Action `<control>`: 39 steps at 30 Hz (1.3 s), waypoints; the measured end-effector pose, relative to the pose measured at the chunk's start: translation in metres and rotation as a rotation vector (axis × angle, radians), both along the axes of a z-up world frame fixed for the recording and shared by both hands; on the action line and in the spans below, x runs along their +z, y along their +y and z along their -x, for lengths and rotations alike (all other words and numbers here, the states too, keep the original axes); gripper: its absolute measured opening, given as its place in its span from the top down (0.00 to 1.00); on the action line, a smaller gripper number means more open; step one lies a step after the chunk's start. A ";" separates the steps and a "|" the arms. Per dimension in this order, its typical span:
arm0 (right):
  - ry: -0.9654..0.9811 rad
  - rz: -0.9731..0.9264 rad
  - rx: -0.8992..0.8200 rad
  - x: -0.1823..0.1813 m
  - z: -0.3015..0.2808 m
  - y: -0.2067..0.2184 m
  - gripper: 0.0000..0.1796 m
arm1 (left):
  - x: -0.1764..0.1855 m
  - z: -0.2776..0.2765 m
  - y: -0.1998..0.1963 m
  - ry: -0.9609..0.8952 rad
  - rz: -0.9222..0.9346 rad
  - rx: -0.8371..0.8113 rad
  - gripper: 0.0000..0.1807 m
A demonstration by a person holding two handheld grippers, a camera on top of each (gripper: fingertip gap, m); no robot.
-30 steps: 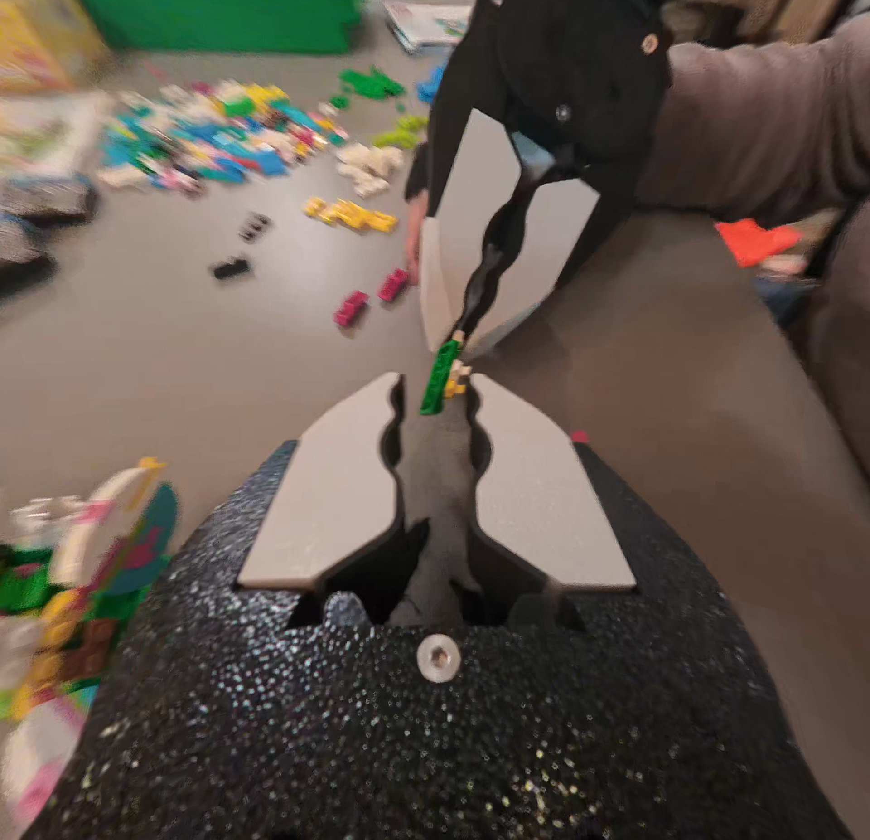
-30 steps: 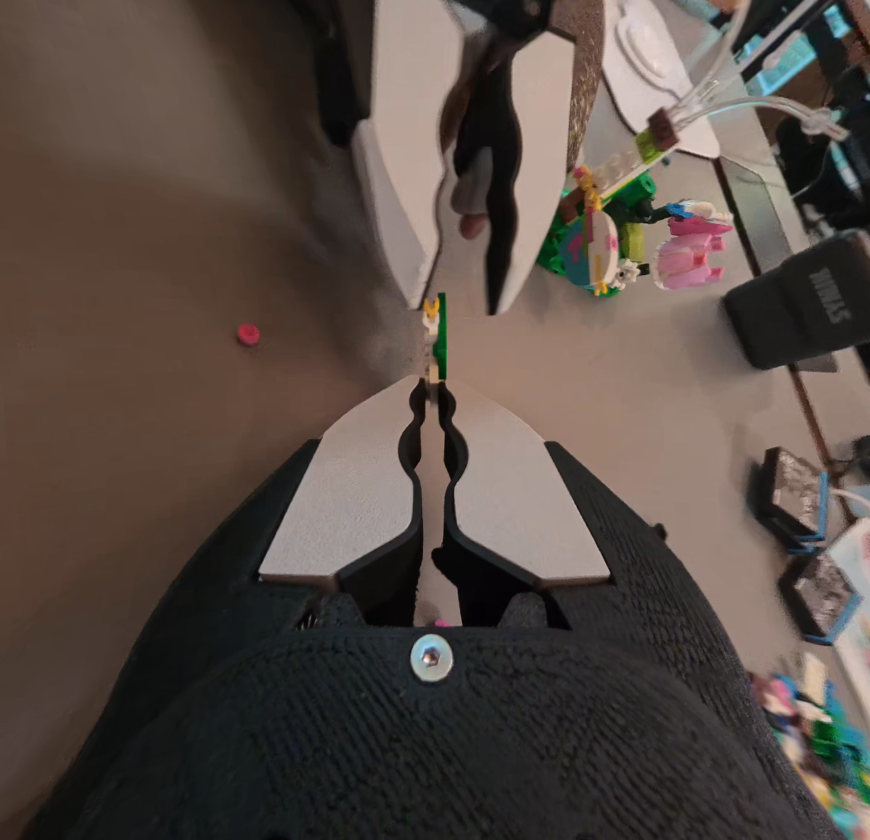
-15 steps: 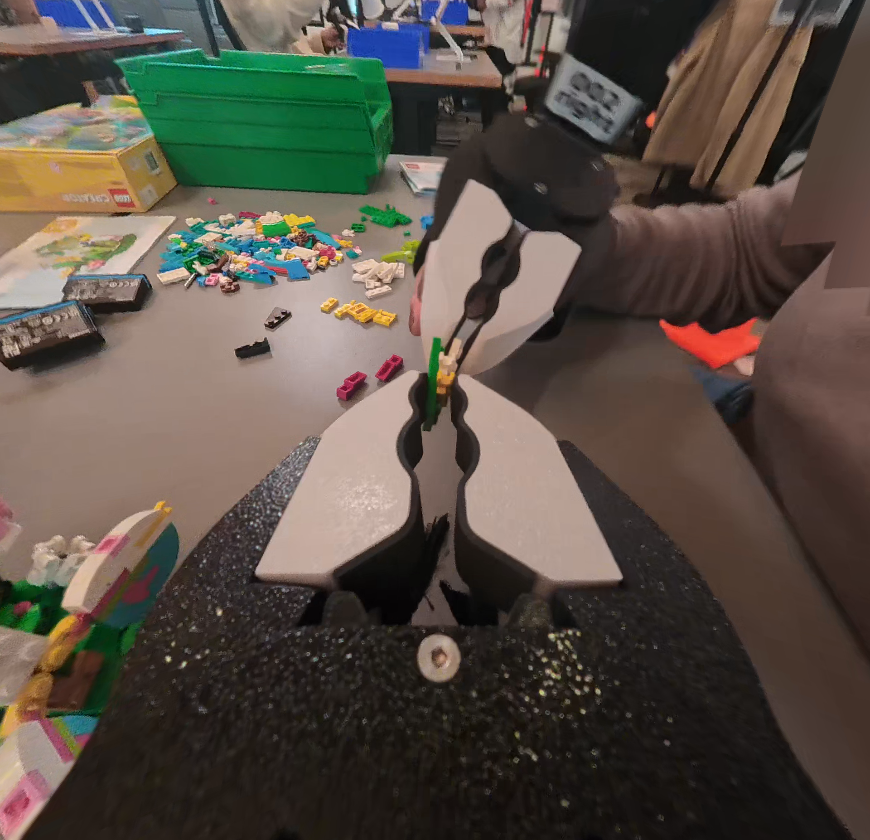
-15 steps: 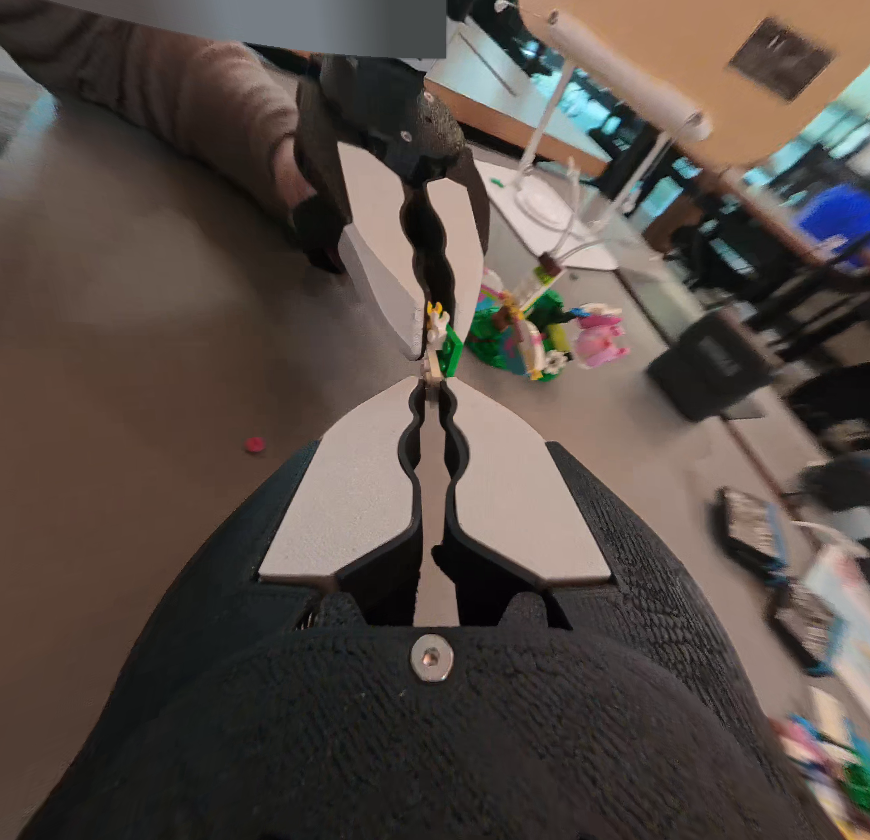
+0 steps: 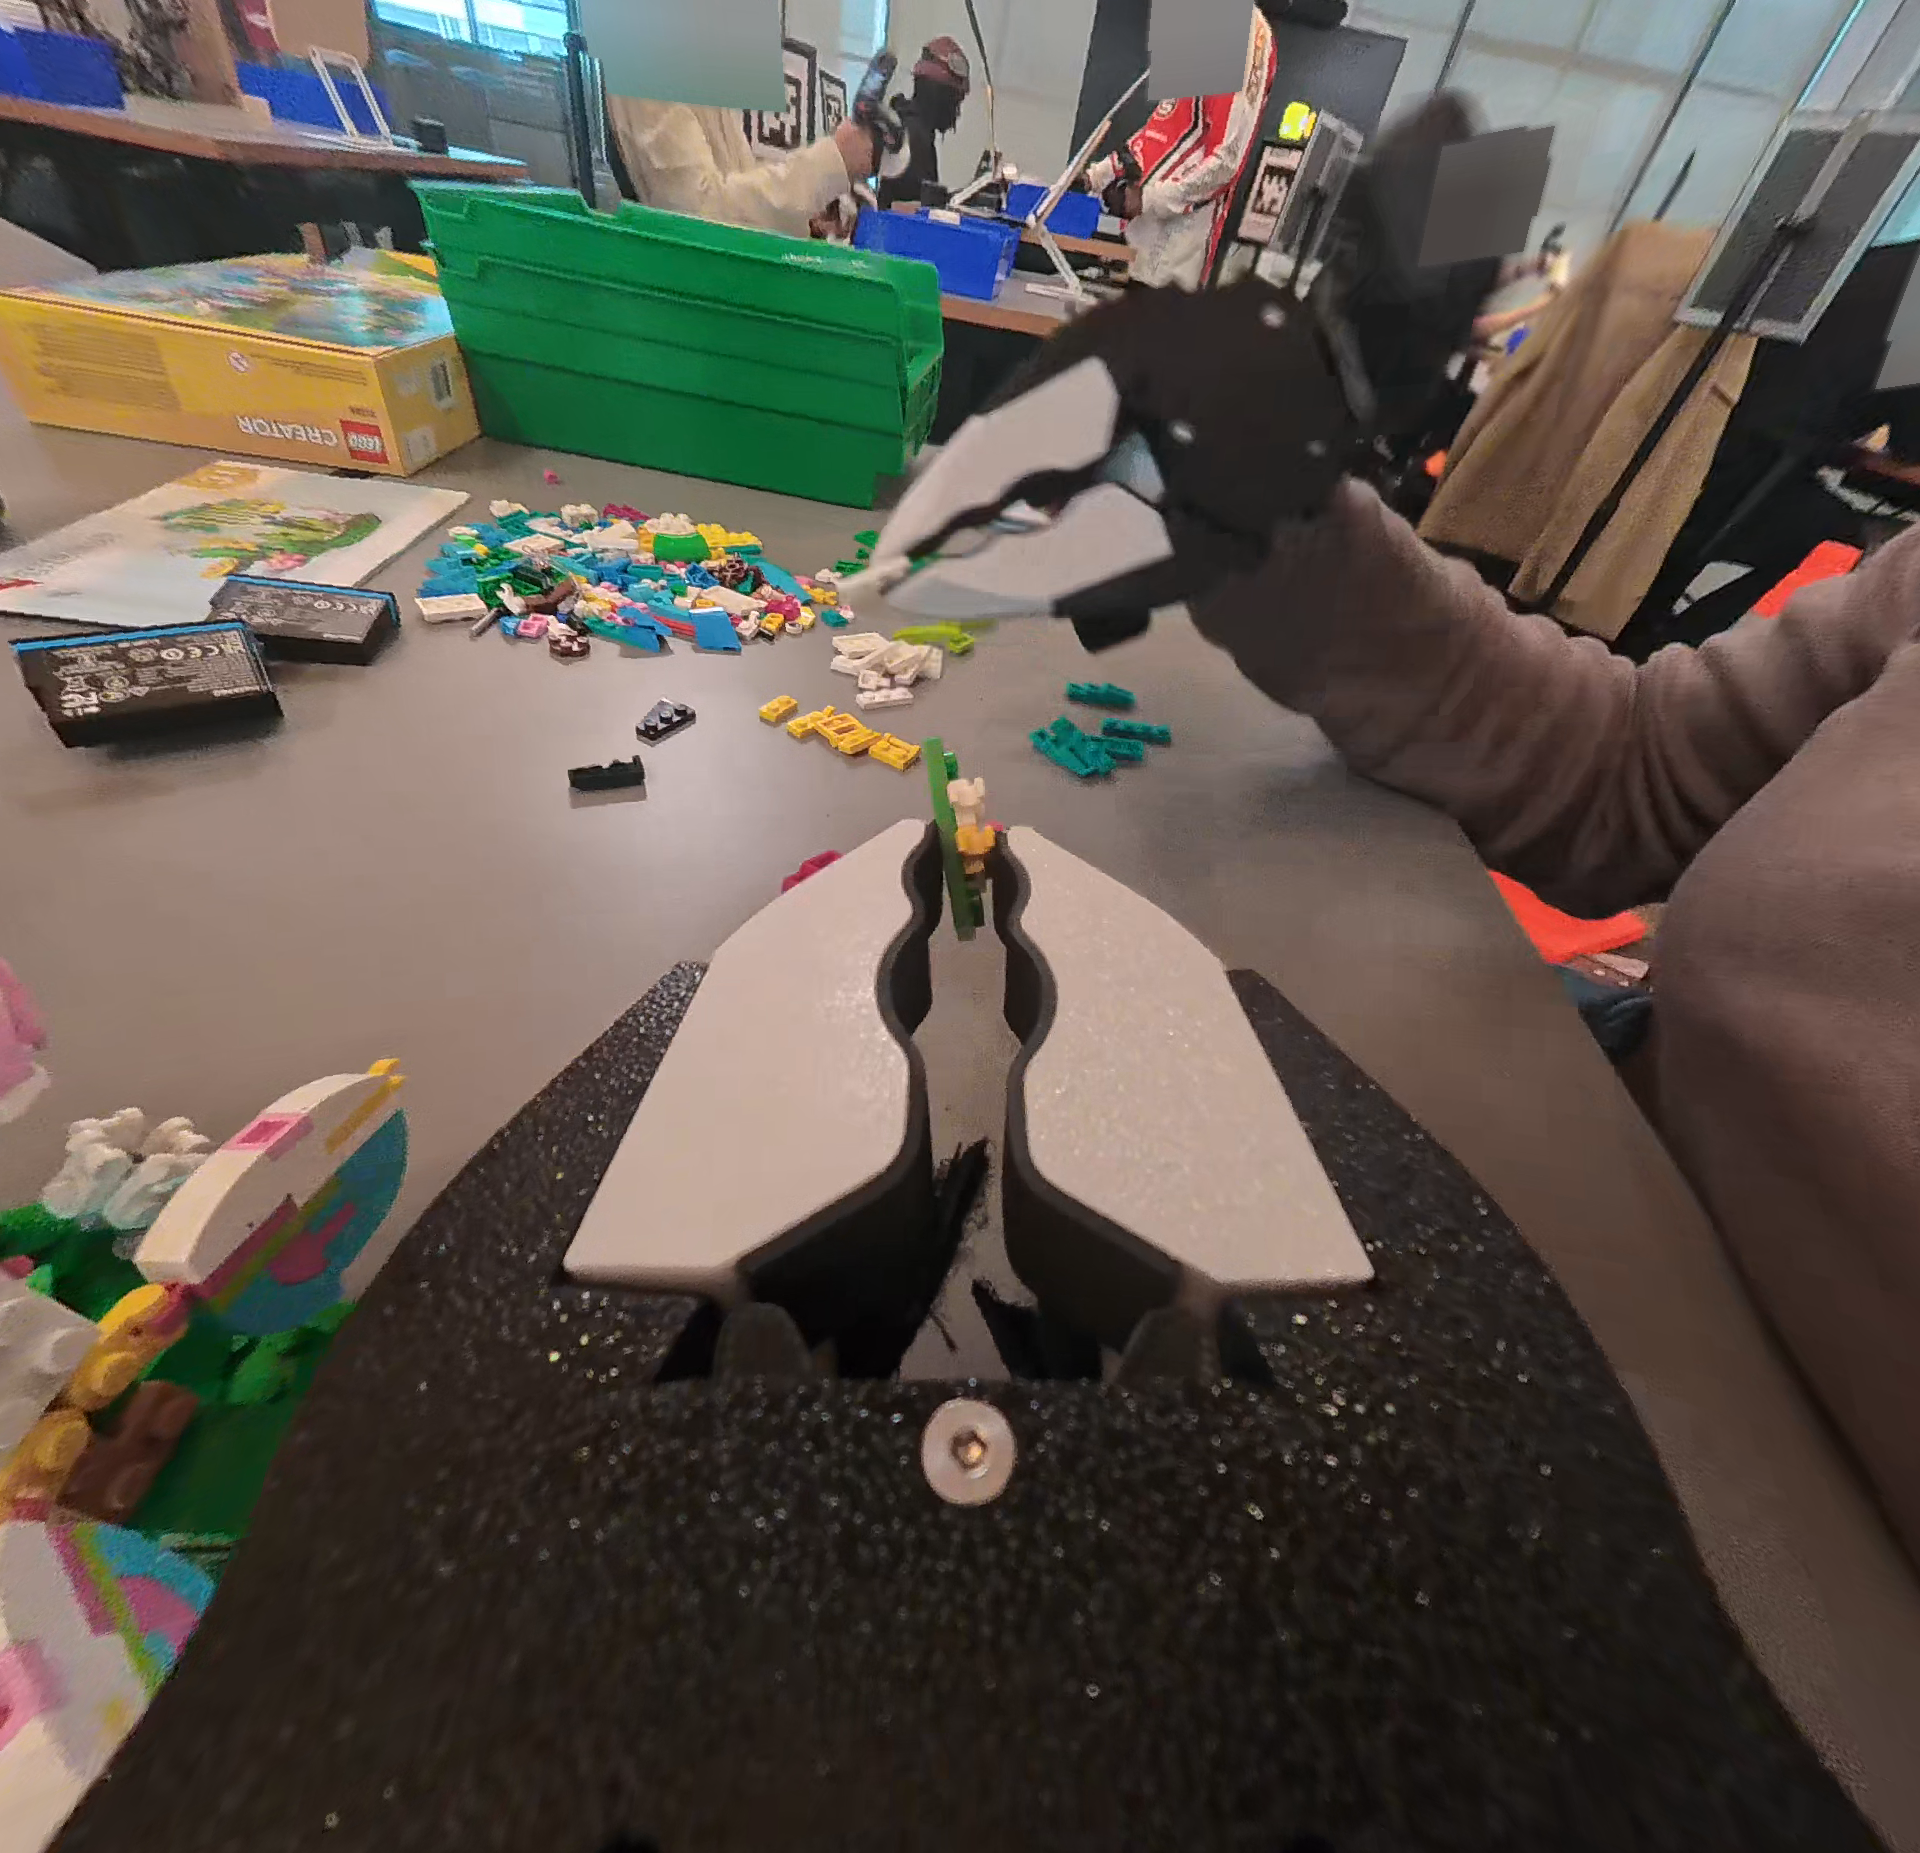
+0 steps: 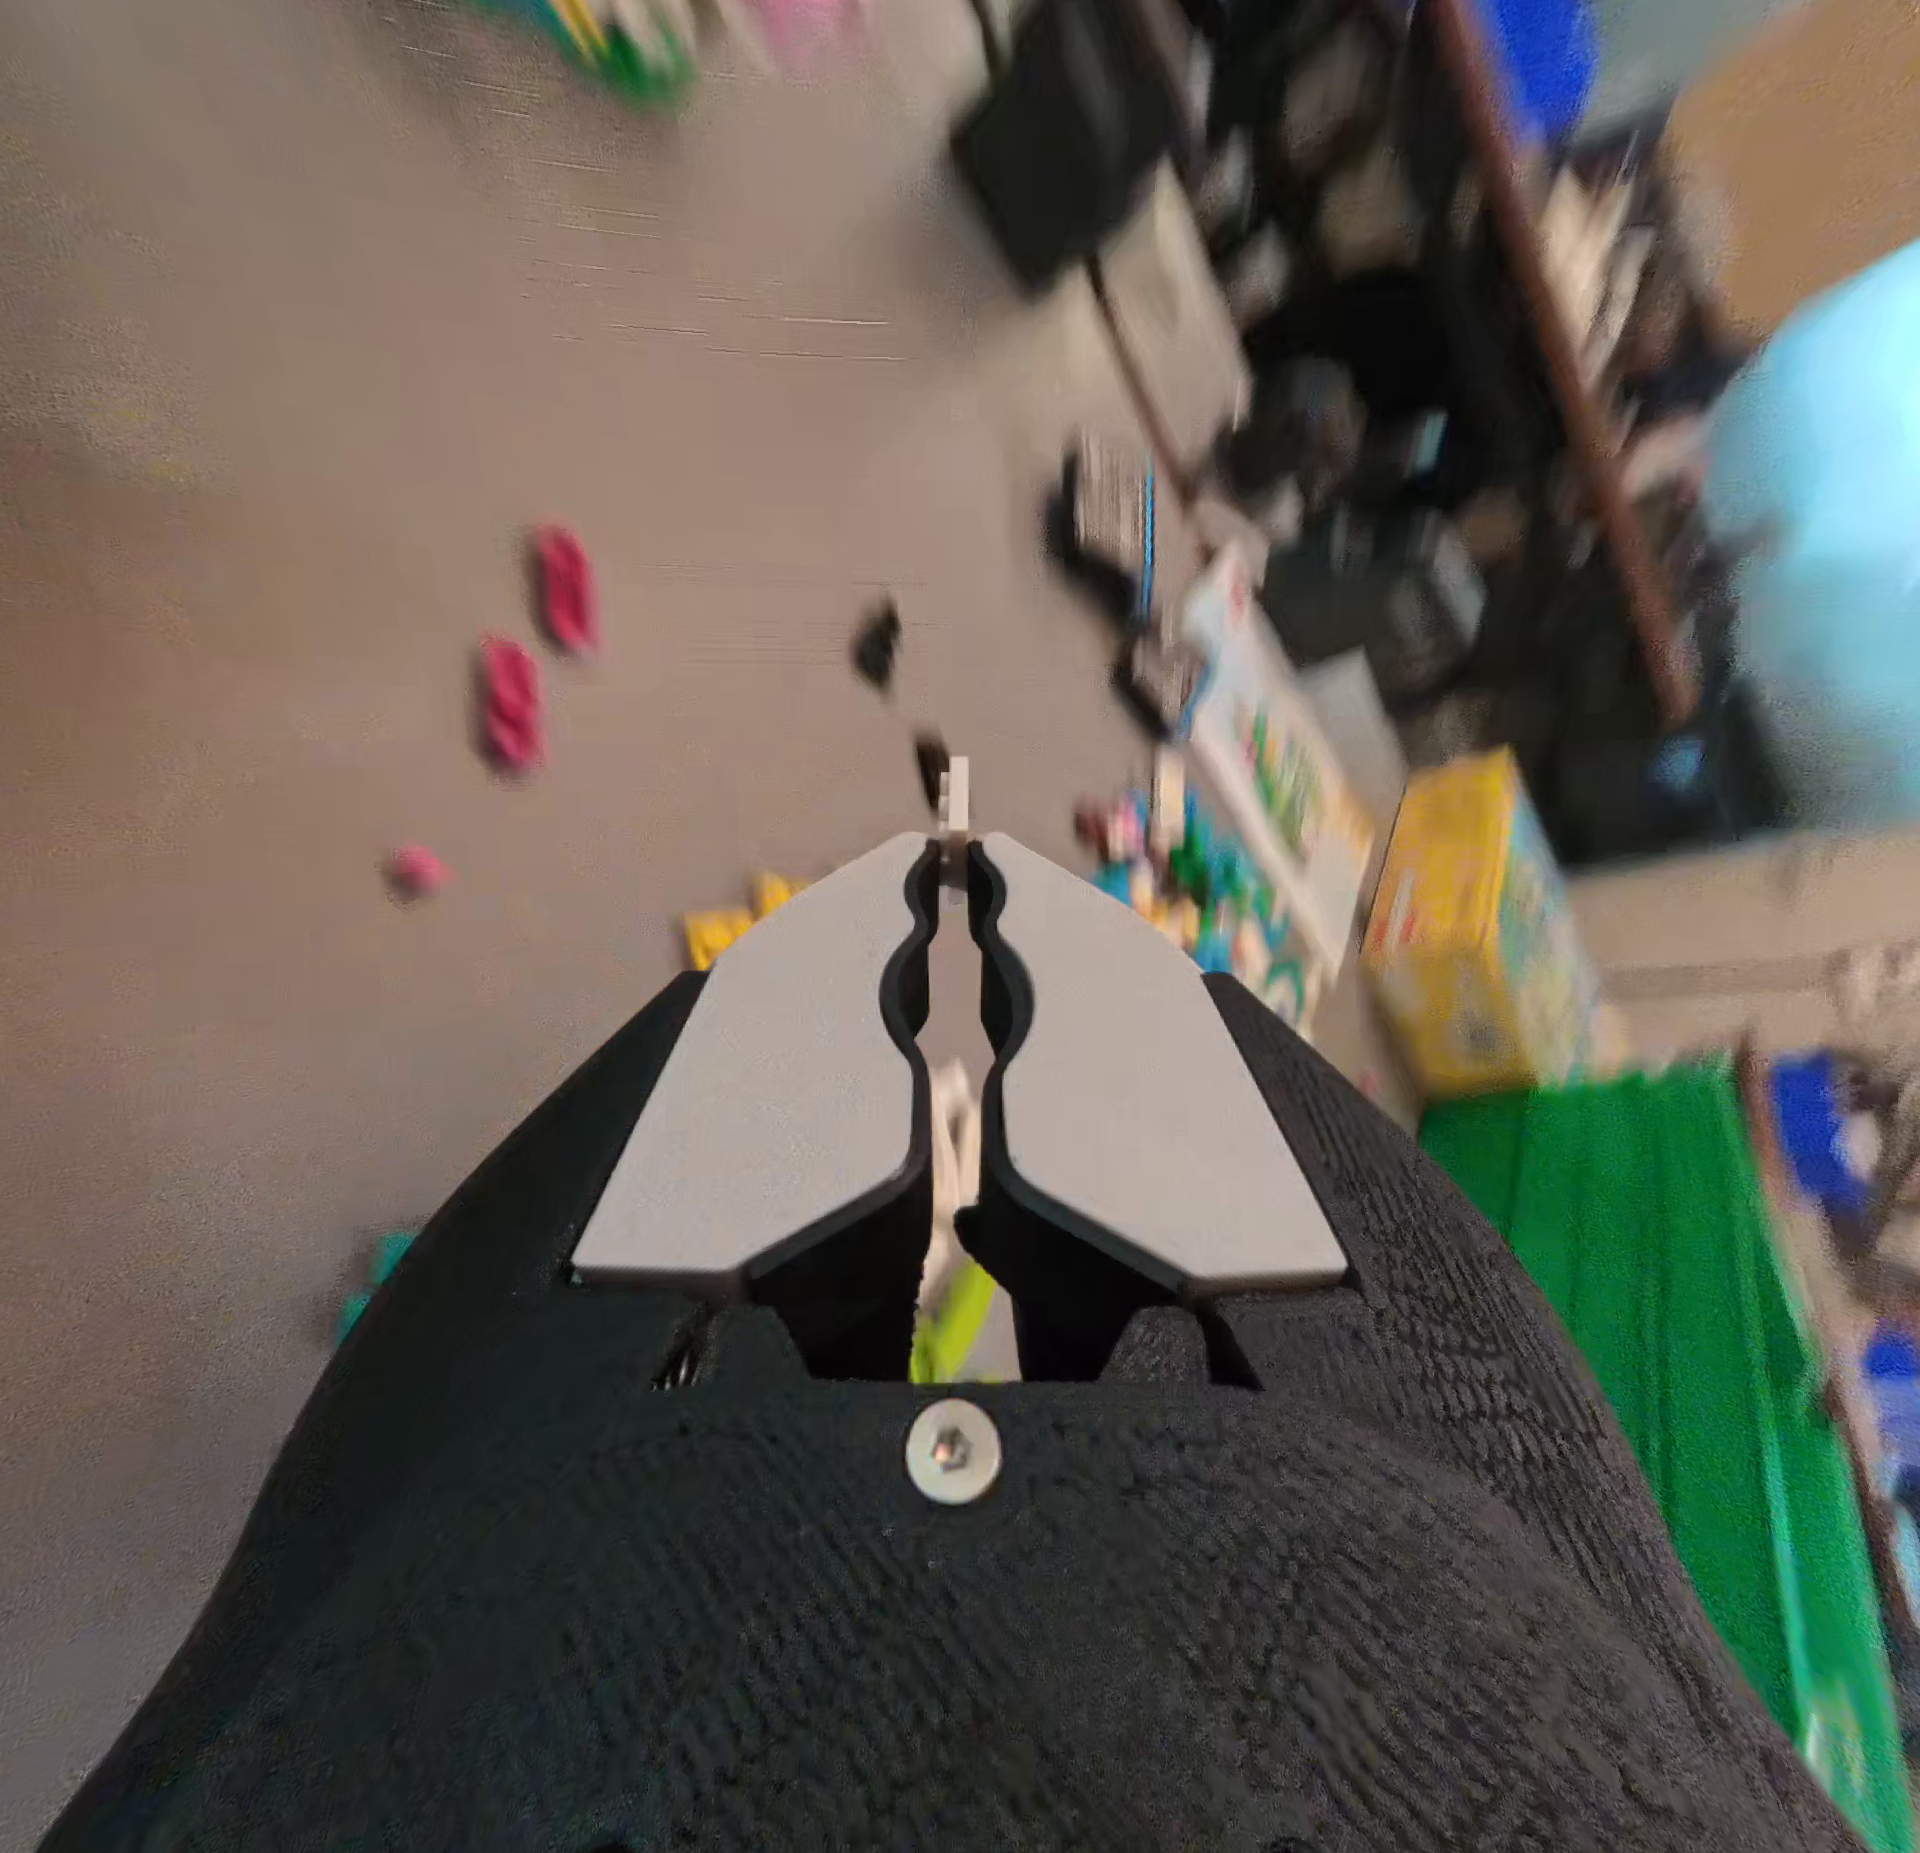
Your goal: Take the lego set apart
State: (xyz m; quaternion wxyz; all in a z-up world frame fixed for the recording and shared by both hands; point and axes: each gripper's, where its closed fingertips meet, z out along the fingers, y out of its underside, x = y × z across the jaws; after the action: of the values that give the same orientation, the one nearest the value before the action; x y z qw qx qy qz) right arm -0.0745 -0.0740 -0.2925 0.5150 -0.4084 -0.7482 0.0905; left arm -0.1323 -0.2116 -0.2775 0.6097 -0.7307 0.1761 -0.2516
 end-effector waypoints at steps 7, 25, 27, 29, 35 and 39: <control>-0.271 0.276 -0.294 -0.057 -0.048 0.066 0.98 | -0.011 -0.006 0.003 -0.009 0.065 -0.025 0.95; 0.004 0.714 0.477 0.007 0.033 -0.143 0.89 | -0.014 -0.026 -0.010 0.009 0.089 -0.193 0.95; -0.035 0.764 0.515 0.002 0.033 -0.155 0.91 | -0.016 -0.033 -0.015 0.025 0.093 -0.234 0.96; -0.039 0.779 0.531 0.001 0.032 -0.157 0.92 | -0.017 -0.034 -0.016 0.042 0.091 -0.246 0.96; -0.035 0.797 0.554 0.002 0.030 -0.159 0.97 | -0.017 -0.037 -0.021 0.042 0.102 -0.288 0.96; -0.005 0.791 0.514 0.003 0.034 -0.153 0.98 | -0.015 -0.026 -0.009 0.096 0.058 -0.153 0.85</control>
State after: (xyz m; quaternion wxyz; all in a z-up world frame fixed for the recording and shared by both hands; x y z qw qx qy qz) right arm -0.1088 -0.2265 -0.2891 0.2790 -0.3749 -0.7346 0.4920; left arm -0.1060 -0.2207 -0.2927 0.5581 -0.7438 0.2529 -0.2672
